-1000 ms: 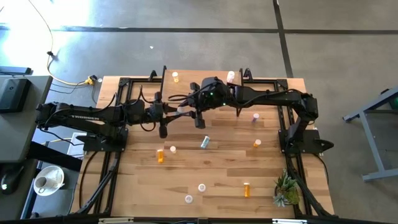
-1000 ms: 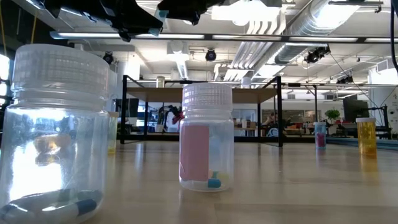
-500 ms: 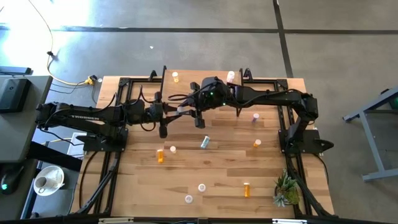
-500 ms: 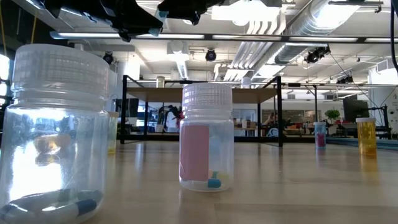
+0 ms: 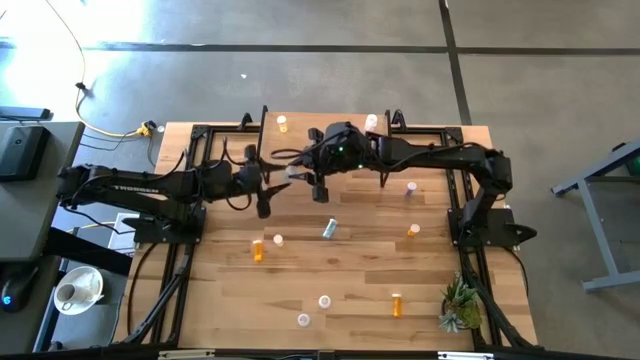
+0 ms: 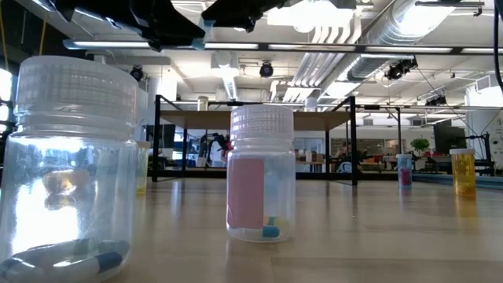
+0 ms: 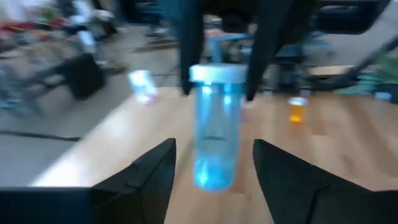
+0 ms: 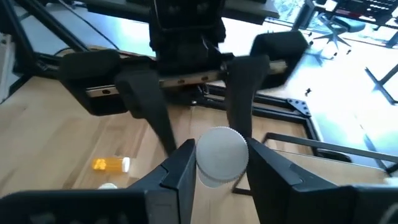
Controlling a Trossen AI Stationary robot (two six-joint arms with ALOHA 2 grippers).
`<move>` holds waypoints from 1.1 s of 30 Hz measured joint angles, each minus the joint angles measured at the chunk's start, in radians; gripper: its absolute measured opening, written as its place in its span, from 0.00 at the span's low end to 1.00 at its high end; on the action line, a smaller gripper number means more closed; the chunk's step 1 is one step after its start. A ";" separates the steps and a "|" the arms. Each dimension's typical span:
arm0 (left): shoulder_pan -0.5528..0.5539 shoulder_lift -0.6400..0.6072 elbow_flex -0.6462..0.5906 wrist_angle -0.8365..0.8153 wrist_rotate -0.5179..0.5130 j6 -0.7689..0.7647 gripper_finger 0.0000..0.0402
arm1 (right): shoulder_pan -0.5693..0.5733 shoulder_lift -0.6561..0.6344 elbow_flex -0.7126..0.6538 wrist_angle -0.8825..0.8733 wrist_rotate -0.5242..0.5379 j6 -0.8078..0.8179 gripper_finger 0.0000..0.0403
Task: Pick and place medicine bottles onto shelf by color
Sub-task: Put the bottom blue pill bottle on the shelf
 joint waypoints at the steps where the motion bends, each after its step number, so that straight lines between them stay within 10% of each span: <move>1: 0.000 -0.014 0.000 0.000 -0.042 0.016 0.52 | -0.006 -0.005 0.000 0.001 0.001 0.000 0.27; 13: 0.000 -0.211 0.000 -0.143 -0.135 0.048 0.53 | -0.152 -0.062 0.053 -0.006 0.125 -0.026 0.27; 24: 0.000 -0.247 -0.047 -0.249 0.178 -0.059 0.53 | -0.355 -0.055 0.193 -0.100 0.086 0.034 0.27; 33: 0.001 -0.246 -0.162 -0.085 0.217 -0.146 0.53 | -0.425 0.053 0.193 -0.178 0.010 0.130 0.27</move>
